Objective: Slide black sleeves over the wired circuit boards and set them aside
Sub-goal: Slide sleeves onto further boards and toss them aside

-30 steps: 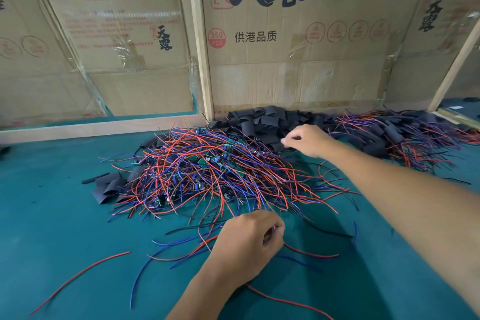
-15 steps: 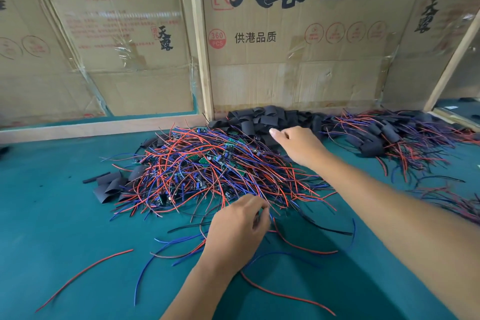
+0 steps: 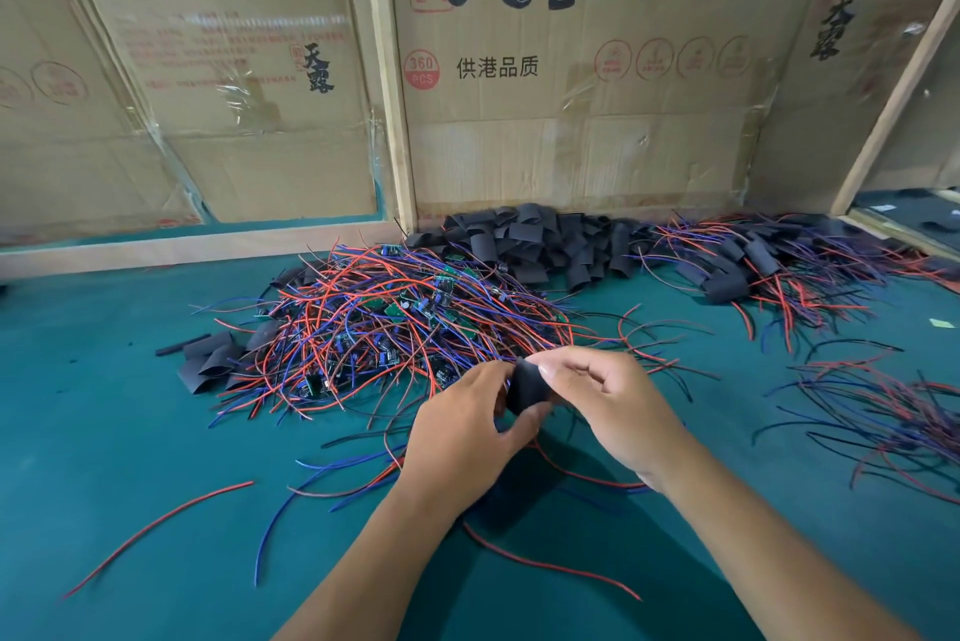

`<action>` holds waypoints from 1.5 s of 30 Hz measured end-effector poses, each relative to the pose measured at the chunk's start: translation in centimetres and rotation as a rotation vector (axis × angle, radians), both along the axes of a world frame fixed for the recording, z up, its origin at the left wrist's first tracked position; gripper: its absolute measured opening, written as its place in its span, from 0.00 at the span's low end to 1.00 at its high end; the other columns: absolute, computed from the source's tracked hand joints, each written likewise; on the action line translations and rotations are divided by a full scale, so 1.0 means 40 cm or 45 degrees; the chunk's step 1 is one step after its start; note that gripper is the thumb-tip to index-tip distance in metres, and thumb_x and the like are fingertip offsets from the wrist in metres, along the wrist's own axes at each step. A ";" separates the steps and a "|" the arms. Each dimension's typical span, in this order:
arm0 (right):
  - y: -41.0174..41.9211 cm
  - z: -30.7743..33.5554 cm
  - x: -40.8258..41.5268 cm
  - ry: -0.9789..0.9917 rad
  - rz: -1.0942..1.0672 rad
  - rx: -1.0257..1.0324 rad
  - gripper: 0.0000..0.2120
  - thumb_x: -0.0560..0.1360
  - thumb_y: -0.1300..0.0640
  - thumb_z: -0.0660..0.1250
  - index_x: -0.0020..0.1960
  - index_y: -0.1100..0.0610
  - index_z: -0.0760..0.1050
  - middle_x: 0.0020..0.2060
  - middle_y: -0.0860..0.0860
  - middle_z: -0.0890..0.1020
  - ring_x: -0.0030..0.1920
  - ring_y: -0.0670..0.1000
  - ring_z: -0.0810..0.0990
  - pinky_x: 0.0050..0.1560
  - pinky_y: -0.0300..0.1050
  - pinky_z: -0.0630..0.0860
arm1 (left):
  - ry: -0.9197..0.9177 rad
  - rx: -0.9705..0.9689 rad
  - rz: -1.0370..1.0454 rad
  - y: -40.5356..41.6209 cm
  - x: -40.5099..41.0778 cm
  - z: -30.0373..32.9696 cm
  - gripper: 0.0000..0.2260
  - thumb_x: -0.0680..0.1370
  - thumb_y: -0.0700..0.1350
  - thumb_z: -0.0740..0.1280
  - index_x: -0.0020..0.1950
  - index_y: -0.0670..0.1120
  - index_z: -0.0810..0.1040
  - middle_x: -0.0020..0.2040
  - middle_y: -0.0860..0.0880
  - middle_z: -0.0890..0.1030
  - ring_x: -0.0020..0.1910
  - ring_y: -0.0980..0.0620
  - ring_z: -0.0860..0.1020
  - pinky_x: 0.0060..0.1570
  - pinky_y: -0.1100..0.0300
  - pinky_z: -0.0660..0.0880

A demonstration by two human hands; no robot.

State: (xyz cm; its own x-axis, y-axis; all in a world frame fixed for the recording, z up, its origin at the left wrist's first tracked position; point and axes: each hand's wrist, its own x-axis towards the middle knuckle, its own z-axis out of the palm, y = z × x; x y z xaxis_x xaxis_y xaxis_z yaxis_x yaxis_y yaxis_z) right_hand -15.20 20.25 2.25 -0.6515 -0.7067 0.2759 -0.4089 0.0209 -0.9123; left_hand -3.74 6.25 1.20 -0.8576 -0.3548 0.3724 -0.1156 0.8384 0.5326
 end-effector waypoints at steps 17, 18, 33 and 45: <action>-0.012 -0.016 -0.020 -0.061 -0.046 -0.131 0.04 0.75 0.48 0.68 0.46 0.47 0.81 0.41 0.48 0.84 0.42 0.45 0.80 0.45 0.39 0.75 | 0.148 0.029 -0.027 -0.122 0.043 0.055 0.17 0.76 0.65 0.64 0.57 0.57 0.80 0.44 0.59 0.79 0.43 0.62 0.76 0.43 0.67 0.70; -0.009 -0.011 -0.022 -0.222 -0.078 -0.205 0.04 0.78 0.52 0.67 0.45 0.50 0.80 0.43 0.53 0.85 0.43 0.48 0.82 0.43 0.43 0.78 | 0.138 0.017 0.064 -0.139 0.046 0.051 0.11 0.78 0.61 0.64 0.52 0.57 0.80 0.45 0.59 0.80 0.44 0.61 0.77 0.43 0.64 0.72; 0.010 0.020 -0.048 -0.840 -0.100 -0.262 0.05 0.81 0.61 0.60 0.48 0.60 0.73 0.40 0.59 0.82 0.29 0.52 0.77 0.22 0.39 0.64 | -0.138 -0.215 0.478 -0.161 0.019 -0.004 0.18 0.80 0.64 0.58 0.40 0.52 0.71 0.32 0.54 0.75 0.30 0.53 0.75 0.30 0.58 0.69; -0.005 0.022 -0.045 -1.010 0.235 -0.323 0.27 0.84 0.42 0.51 0.57 0.59 0.81 0.34 0.51 0.71 0.31 0.48 0.64 0.28 0.42 0.59 | -0.032 -0.280 0.507 -0.174 0.031 -0.018 0.13 0.80 0.53 0.65 0.37 0.51 0.72 0.27 0.54 0.72 0.25 0.52 0.69 0.25 0.61 0.61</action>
